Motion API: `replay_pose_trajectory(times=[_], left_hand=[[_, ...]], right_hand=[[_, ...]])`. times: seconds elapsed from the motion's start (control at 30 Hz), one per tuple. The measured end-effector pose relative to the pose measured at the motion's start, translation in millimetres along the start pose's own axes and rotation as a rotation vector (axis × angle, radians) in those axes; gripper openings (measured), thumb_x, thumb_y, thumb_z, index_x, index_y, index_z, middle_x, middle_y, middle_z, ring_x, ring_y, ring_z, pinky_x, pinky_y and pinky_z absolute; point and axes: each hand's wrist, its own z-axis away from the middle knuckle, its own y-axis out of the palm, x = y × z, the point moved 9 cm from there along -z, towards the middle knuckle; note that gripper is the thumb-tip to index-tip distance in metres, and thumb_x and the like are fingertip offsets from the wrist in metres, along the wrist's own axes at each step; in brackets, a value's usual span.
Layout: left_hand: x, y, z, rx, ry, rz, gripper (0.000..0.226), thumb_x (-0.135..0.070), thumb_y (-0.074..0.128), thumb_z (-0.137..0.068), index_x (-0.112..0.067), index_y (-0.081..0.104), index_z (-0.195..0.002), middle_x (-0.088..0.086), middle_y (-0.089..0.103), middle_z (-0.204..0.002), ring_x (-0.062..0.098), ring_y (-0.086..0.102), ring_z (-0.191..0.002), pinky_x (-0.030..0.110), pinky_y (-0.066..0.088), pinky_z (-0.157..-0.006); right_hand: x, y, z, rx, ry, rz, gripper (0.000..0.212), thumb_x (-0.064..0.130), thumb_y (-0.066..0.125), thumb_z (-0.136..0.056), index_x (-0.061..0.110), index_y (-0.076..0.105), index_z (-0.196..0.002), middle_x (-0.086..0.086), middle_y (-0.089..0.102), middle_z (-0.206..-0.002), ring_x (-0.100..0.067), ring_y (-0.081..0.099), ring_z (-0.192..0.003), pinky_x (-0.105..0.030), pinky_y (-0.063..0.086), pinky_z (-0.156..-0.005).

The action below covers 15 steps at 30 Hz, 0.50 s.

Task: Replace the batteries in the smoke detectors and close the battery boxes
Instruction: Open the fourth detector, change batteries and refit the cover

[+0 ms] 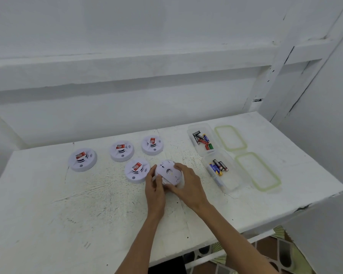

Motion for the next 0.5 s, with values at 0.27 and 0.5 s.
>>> replay_pose_trajectory(times=[0.27,0.5], left_hand=[[-0.5,-3.3,-1.3,-0.029,0.001,-0.031,0.035,-0.027,0.052,-0.108,-0.028,0.054,-0.143,-0.007,0.06,-0.14,0.009,0.059,-0.127,0.033,0.059,-0.095],[-2.1,-2.8,-0.2,-0.077,0.019,-0.059,0.027,-0.022,0.057,-0.106,-0.025,0.059,-0.133,-0.016,0.062,-0.128,0.008,0.062,-0.12,0.032,0.059,-0.09]], right_hand=[[-16.2,4.2,5.4,-0.086,0.022,-0.091,0.075,0.055,0.079,-0.072,0.015,0.055,-0.131,0.004,0.048,-0.14,-0.008,0.047,-0.127,-0.016,0.048,-0.099],[-28.2,7.4,10.6,-0.079,0.077,-0.163,0.07,0.046,0.086,-0.07,0.015,0.056,-0.126,0.008,0.055,-0.129,-0.011,0.055,-0.118,-0.025,0.053,-0.095]])
